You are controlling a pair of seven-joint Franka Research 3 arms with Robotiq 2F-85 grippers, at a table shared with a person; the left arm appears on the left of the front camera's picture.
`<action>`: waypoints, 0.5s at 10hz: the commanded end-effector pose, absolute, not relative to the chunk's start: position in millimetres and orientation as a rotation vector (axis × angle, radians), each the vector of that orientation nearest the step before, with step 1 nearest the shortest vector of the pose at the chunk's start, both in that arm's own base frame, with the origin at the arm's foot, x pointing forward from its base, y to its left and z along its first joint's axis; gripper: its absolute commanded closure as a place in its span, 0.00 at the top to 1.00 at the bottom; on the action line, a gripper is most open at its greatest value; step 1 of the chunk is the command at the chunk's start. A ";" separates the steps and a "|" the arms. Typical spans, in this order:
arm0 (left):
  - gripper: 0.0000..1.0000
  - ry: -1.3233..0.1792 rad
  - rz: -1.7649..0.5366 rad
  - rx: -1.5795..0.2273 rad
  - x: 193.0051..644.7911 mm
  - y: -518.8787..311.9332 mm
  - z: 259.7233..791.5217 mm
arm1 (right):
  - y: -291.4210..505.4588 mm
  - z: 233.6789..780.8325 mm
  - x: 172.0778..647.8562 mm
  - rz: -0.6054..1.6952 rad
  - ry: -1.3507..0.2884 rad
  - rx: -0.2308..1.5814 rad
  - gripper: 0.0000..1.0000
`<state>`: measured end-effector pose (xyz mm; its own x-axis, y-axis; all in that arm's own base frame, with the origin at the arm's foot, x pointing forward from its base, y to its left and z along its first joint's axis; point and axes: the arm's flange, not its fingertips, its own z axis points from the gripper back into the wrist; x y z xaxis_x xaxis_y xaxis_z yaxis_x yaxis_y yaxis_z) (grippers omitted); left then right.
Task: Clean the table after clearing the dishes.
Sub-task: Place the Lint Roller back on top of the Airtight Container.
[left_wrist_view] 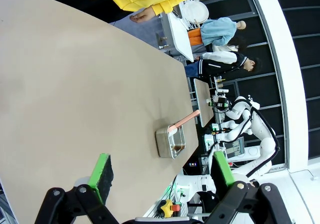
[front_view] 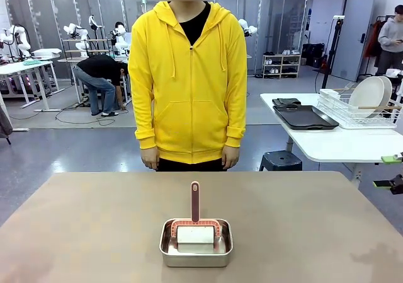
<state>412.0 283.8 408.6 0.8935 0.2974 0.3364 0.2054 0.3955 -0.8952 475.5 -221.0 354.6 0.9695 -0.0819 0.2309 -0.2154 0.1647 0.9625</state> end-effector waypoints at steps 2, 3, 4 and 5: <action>1.00 -0.484 0.071 -1.170 405.9 281.5 411.8 | -213.8 356.3 470.2 0.084 -0.241 1.387 1.00; 1.00 -0.484 0.071 -1.170 405.9 281.5 411.8 | -213.8 356.3 470.2 0.084 -0.241 1.387 1.00; 1.00 -0.484 0.071 -1.170 405.9 281.5 411.8 | -220.5 353.4 474.8 0.094 -0.250 1.408 1.00; 1.00 -0.484 0.071 -1.170 405.9 281.5 411.8 | -244.3 354.8 481.0 -0.002 -0.344 1.310 1.00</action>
